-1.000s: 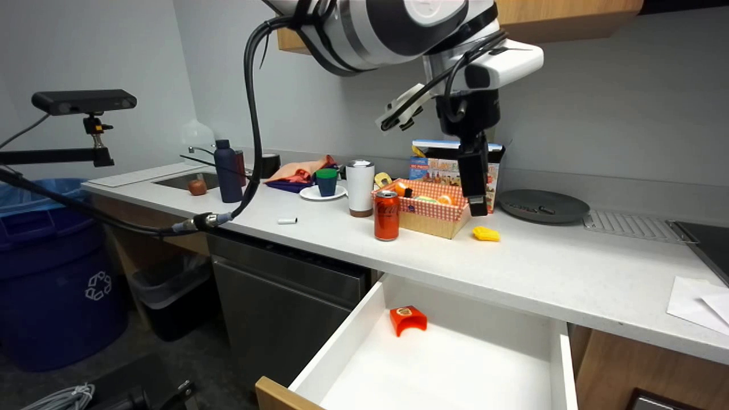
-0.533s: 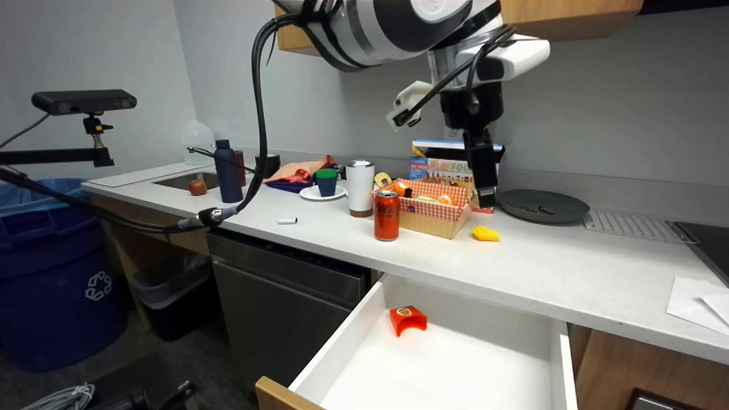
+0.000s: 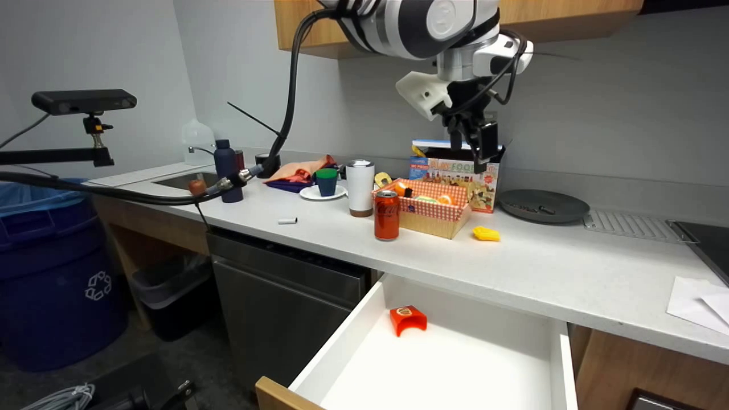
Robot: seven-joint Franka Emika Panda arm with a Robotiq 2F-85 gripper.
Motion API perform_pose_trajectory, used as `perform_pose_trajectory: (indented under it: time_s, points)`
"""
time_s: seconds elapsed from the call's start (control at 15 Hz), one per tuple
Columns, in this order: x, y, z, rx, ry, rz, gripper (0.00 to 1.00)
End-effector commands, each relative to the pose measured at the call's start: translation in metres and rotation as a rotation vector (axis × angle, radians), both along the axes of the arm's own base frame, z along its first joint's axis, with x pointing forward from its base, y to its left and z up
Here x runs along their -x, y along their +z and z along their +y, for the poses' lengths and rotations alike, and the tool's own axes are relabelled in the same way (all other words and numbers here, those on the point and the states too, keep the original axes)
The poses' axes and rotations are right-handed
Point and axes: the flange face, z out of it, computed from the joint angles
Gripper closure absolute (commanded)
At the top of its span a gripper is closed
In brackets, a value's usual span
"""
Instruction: Open the drawer and place the green plush toy in the drawer
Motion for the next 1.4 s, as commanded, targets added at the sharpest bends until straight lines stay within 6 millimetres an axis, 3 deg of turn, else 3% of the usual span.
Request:
perform_pose_trajectory:
  time_s: [0.0, 0.2, 0.27, 0.47, 0.73, 1.33]
  points:
    - [-0.044, -0.019, 0.033, -0.056, 0.193, 0.013, 0.00]
    - [-0.063, -0.039, 0.062, -0.055, 0.344, 0.061, 0.00]
    - [-0.044, -0.036, 0.052, -0.044, 0.258, 0.052, 0.00]
    - [-0.057, -0.047, 0.064, -0.045, 0.313, 0.067, 0.00]
    - [-0.062, -0.044, 0.065, -0.031, 0.340, 0.057, 0.00]
    - [-0.099, -0.039, 0.111, 0.115, 0.632, -0.076, 0.00]
